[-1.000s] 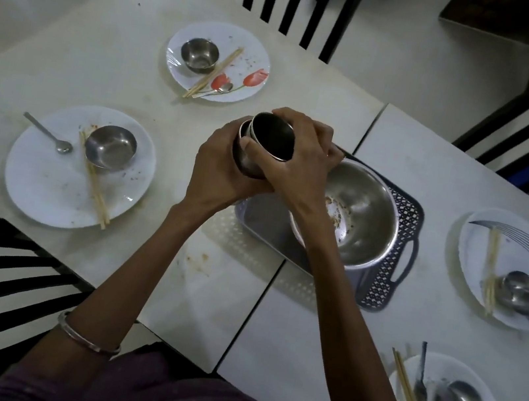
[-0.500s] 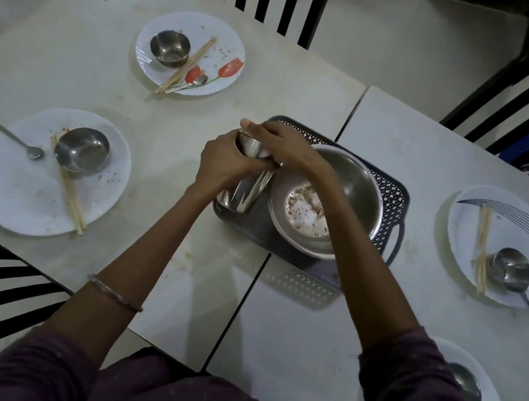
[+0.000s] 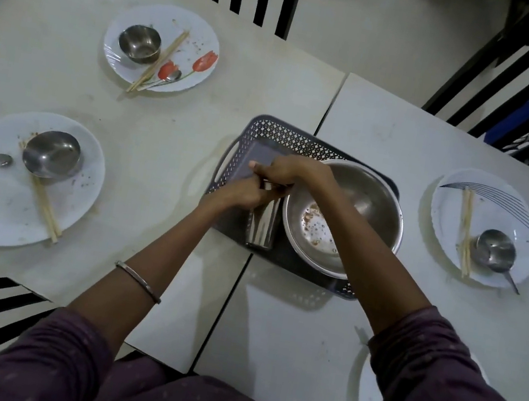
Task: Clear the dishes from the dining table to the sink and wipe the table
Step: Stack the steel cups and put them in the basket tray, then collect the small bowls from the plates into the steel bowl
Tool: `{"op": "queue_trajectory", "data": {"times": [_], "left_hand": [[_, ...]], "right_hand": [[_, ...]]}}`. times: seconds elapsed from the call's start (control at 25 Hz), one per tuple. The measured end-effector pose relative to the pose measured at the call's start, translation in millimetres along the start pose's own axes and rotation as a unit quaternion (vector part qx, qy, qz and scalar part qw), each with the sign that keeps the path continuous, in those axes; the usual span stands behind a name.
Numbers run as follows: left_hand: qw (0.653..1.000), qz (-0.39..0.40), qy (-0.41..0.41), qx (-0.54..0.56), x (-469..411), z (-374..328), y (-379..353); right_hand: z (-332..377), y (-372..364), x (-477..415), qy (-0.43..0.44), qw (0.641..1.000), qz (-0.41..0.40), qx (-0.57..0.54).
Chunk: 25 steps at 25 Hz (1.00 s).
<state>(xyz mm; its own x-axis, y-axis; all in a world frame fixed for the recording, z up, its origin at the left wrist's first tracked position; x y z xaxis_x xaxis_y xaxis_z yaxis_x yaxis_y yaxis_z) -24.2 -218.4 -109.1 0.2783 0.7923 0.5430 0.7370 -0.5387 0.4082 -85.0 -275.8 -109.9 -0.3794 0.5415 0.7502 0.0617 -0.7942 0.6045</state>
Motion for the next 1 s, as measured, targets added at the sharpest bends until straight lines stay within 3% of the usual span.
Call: {"op": "queue_trajectory", "data": {"times": [0.16,0.28,0.4,0.56,0.68,0.76,0.84,0.88,1.0], "left_hand": [[0.998,0.052,-0.044,0.016,-4.9,-6.7,-3.3],[0.993,0.103,-0.059,0.019,-7.4,-9.1,-4.1],[0.991,0.132,-0.029,-0.021,-12.5,-7.2,0.3],[0.981,0.164,0.059,-0.083,-13.9,0.4,6.8],[0.984,0.152,0.039,-0.081,-11.0,-3.6,6.0],[0.986,0.117,0.008,-0.117,-7.8,-6.0,8.7],[0.98,0.036,0.023,-0.195,-0.5,-11.6,21.2],[0.967,-0.036,0.024,-0.251,5.6,-21.5,30.7],[0.914,-0.227,-0.127,-0.312,33.9,-90.0,24.5]], "right_hand": [[-4.2,1.0,1.5,-0.023,0.999,0.009,0.028],[-8.8,3.3,6.7,-0.044,0.996,-0.028,0.078],[-6.8,12.1,18.1,-0.015,0.994,-0.097,0.056],[-11.0,7.4,21.0,-0.028,0.991,-0.13,0.03],[-5.6,8.6,31.8,-0.021,0.988,-0.146,0.04],[-1.5,22.0,52.1,0.008,0.974,-0.226,0.007],[-10.4,34.3,88.7,0.032,0.925,-0.359,-0.119],[-22.6,34.8,113.0,0.031,0.88,-0.429,-0.201],[-73.0,-6.1,198.6,-0.049,0.754,-0.569,-0.325]]}}
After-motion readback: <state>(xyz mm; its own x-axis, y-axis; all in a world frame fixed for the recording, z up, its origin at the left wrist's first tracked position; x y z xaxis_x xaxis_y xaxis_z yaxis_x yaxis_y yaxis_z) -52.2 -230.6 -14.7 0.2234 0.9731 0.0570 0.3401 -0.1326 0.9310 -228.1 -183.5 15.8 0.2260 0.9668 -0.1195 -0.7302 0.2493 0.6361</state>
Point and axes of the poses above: each hand's wrist, its own x-axis away from the middle knuckle, its own y-axis out of the back of the hand, z = x × y, the point moved 7 cm from there along -x, towards the middle knuckle, and after that the axes turned 2 degrees about x, right-handed, at the moved point
